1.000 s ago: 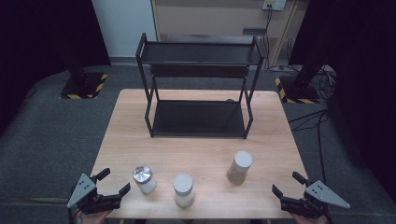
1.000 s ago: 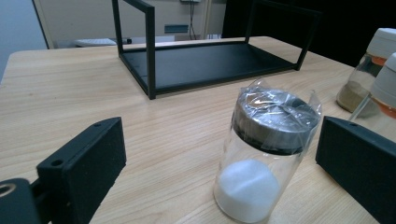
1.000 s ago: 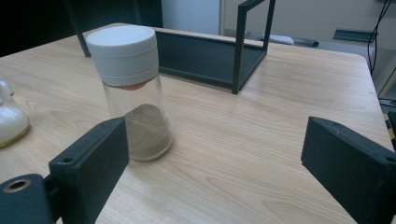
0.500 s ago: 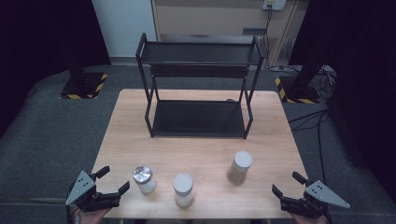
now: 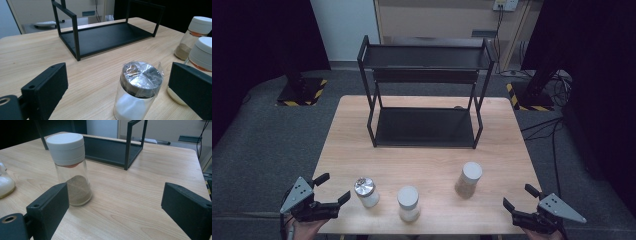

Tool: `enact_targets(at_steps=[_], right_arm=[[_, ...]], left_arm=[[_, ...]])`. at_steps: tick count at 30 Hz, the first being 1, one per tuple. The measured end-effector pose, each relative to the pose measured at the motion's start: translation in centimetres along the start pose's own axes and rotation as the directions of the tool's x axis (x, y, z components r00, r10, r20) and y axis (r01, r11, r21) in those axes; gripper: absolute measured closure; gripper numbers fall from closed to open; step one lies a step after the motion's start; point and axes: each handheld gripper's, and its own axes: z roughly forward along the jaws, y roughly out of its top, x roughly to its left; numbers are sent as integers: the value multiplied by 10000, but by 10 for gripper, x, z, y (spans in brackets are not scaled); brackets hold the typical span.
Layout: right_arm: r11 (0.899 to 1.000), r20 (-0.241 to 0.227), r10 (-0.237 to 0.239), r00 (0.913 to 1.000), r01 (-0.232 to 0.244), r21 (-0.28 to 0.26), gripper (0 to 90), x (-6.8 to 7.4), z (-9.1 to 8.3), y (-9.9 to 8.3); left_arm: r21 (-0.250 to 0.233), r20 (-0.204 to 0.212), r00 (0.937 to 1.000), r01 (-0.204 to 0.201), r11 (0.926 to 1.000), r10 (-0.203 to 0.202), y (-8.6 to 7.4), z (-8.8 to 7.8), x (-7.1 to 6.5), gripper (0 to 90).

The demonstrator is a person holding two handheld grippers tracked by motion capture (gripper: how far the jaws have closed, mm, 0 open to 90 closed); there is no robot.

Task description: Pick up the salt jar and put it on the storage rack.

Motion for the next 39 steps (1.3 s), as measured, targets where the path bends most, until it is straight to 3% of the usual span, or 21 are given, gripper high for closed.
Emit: enact_targets(at_steps=[20,39], right_arm=[[10000,-4,-10,10000,10,-7,78,0,0,0],[10000,-11,-21,10000,21,-16,78,0,0,0]], left_arm=[[628,994,9947,-308,9976,244,20,19,8,20],[1363,1926,9804,-676,9884,405,23,58,10,70]])
